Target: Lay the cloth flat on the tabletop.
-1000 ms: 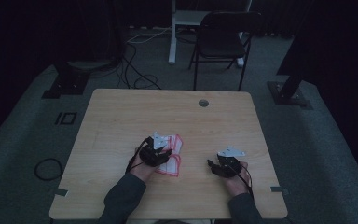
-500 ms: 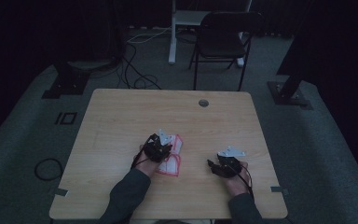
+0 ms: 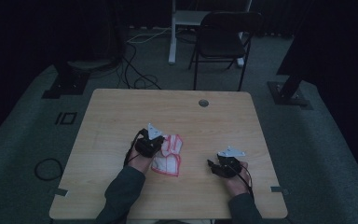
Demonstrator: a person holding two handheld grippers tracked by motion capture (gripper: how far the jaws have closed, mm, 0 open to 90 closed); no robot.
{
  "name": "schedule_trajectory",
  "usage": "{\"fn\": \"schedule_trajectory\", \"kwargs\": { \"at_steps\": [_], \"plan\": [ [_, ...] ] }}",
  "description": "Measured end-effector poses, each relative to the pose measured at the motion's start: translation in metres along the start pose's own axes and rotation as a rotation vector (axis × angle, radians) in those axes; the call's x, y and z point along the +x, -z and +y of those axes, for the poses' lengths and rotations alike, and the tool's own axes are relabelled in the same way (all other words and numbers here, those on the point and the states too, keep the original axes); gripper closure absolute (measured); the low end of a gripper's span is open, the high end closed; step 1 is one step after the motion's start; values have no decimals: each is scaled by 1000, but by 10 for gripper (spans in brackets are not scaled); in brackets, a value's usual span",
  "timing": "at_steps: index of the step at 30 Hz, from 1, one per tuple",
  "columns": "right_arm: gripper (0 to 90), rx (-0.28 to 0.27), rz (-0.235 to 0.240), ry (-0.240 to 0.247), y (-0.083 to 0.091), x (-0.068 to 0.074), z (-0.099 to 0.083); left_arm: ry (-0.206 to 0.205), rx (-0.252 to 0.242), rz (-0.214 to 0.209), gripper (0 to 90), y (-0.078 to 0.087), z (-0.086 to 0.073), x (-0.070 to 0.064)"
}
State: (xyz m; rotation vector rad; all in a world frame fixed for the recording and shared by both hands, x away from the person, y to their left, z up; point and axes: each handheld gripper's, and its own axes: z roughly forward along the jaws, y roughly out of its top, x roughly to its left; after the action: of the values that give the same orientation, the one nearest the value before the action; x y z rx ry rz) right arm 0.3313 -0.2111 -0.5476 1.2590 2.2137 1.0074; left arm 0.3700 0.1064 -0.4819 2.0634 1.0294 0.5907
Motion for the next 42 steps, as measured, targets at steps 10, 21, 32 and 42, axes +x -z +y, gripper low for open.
{"fn": "schedule_trajectory", "kwargs": {
  "at_steps": [10,21,32,42],
  "plan": [
    [467,0,-1,-1,0,0,0,118,-28,50,872,23,-19,35],
    [480,1,-5,1,0,1,0,215,-9,86,871,35,-51,62],
    [484,1,-6,0,0,1,0,291,33,130,871,41,-81,86],
    [485,0,-7,0,0,1,0,351,68,170,870,51,-110,104]
  ]
}}
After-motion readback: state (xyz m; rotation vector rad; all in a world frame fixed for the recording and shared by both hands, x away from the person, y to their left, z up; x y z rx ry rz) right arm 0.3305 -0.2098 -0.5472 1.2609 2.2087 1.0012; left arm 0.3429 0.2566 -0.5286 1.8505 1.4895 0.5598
